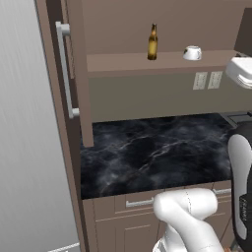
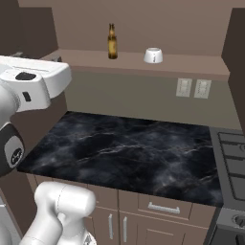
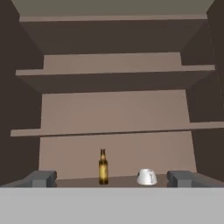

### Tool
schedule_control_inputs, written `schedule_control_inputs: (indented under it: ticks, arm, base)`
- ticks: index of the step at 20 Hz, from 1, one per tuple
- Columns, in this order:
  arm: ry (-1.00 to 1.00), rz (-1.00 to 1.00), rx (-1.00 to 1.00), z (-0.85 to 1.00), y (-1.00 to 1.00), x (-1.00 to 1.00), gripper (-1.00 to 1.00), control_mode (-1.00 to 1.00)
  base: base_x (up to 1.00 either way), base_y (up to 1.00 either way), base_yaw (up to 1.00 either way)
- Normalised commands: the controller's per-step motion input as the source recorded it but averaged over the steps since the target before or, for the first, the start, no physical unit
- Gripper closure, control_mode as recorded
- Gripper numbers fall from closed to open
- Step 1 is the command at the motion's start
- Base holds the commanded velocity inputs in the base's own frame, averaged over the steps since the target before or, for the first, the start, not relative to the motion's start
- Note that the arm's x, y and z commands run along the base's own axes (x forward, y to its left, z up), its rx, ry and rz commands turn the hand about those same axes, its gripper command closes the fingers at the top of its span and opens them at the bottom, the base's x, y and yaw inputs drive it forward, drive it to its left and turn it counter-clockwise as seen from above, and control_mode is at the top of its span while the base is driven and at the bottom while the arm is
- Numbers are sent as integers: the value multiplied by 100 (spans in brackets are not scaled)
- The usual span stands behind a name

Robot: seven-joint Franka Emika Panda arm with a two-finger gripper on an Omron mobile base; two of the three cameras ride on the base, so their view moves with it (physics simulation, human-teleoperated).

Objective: Open the cabinet directly in front. Then move the beer and the mug to the dining counter with the candle on it.

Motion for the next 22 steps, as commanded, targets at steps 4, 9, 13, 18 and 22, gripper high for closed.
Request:
schedule_control_inputs:
  ticks: [4, 9, 13, 18, 22]
  arm:
    - [0, 0, 0, 0, 0, 0, -100, -100]
    - [0, 4, 0, -9, 0, 2, -100, -100]
    - [2, 10, 0, -5, 0, 15, -100, -100]
    - [5, 12, 0, -1, 0, 31, -100, -100]
    - [4, 10, 0, -1, 8, 38, -100, -100]
  base:
    - [0, 0, 0]
    - [0, 0, 0]
    - [0, 0, 0]
    - [0, 0, 0]
    - [0, 0, 0]
